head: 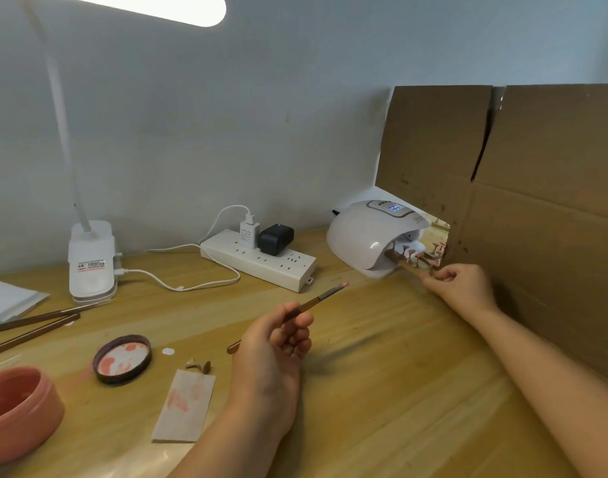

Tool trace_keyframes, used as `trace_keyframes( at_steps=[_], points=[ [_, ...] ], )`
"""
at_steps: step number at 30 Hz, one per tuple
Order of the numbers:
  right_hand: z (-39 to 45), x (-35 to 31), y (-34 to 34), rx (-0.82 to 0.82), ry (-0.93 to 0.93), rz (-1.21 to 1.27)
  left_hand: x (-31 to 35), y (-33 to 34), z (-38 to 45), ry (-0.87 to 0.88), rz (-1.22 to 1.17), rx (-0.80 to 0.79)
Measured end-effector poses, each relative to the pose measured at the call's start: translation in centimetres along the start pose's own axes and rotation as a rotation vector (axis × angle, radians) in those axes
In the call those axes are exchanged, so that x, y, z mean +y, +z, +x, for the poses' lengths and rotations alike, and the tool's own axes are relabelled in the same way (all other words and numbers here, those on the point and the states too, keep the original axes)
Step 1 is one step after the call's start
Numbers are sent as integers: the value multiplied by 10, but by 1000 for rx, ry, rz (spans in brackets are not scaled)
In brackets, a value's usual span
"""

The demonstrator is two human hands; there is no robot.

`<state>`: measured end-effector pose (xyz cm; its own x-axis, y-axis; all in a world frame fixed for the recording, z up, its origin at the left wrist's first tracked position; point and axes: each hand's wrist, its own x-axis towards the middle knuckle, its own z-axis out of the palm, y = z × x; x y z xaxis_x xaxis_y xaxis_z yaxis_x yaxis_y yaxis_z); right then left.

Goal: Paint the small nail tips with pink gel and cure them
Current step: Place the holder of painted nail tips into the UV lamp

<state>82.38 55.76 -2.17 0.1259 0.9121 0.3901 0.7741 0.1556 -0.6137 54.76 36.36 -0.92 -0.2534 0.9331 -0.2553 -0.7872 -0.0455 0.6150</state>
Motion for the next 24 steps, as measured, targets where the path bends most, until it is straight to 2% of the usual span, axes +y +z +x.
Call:
trace_keyframes(
  at_steps=[3,7,15,18,20,22,24],
  points=[
    [11,-7,16,-32,-40,-145,0,1,0,-8,-26,9],
    [26,-23,34,-89,-96,-185,0,0,0,-15,-37,-2],
    [40,-47,51,-303,48,-277,2,-1,1,-27,-69,16],
    [35,-54,36,-280,-6,-331,3,-1,2,-25,-101,36],
    [29,-60,24,-231,-108,-398,4,-1,3,-15,-130,47],
    [22,-69,16,-194,-248,-322,5,-2,3,-6,-145,53],
    [23,-81,13,-82,-336,-197,5,-3,4,1,-148,53]
  ],
)
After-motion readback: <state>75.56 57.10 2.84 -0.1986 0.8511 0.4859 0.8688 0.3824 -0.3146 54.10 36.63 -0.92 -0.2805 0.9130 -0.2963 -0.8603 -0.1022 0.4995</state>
